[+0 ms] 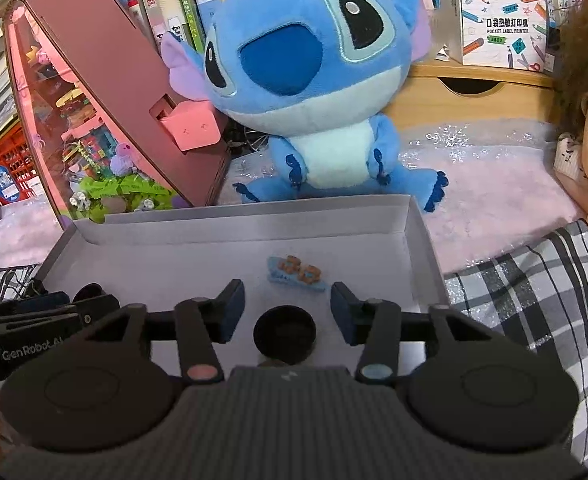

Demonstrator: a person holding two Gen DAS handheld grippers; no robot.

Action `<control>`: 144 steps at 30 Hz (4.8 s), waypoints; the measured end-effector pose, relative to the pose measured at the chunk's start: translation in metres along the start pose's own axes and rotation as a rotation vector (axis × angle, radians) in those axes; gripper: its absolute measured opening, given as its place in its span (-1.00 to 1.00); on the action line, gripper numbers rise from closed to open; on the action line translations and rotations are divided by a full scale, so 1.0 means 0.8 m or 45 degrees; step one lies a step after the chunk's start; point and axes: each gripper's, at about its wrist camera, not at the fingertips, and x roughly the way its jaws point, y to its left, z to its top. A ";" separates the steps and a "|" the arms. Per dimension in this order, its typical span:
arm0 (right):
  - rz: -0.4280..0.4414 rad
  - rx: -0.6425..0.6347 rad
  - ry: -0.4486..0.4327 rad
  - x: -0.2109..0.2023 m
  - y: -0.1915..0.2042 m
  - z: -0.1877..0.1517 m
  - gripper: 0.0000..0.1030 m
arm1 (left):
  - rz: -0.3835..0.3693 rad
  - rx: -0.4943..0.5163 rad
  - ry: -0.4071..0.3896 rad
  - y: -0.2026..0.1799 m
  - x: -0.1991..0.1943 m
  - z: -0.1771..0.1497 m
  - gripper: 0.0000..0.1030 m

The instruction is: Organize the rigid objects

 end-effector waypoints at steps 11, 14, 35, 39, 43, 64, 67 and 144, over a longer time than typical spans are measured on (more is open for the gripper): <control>0.023 -0.001 -0.017 -0.019 -0.002 0.002 0.61 | 0.014 -0.004 0.062 -0.005 -0.012 0.001 0.64; 0.023 -0.001 -0.019 -0.024 -0.004 0.002 0.63 | 0.008 -0.012 0.063 -0.004 -0.017 0.002 0.64; -0.001 0.000 -0.084 -0.074 -0.014 -0.008 0.82 | -0.006 0.081 -0.052 -0.020 -0.089 -0.005 0.66; -0.008 -0.013 -0.102 -0.084 -0.014 -0.015 0.82 | -0.016 0.083 -0.079 -0.021 -0.104 -0.018 0.66; -0.009 -0.039 -0.128 -0.098 -0.013 -0.023 0.84 | -0.024 0.081 -0.110 -0.019 -0.119 -0.031 0.66; 0.018 -0.057 -0.228 -0.168 -0.012 -0.094 0.91 | -0.046 0.040 -0.171 -0.002 -0.183 -0.114 0.70; 0.014 -0.061 -0.233 -0.173 -0.013 -0.101 0.91 | -0.048 0.032 -0.175 0.000 -0.188 -0.120 0.70; -0.104 -0.174 -0.107 -0.162 0.010 -0.203 1.00 | 0.091 0.072 -0.145 0.016 -0.172 -0.209 1.00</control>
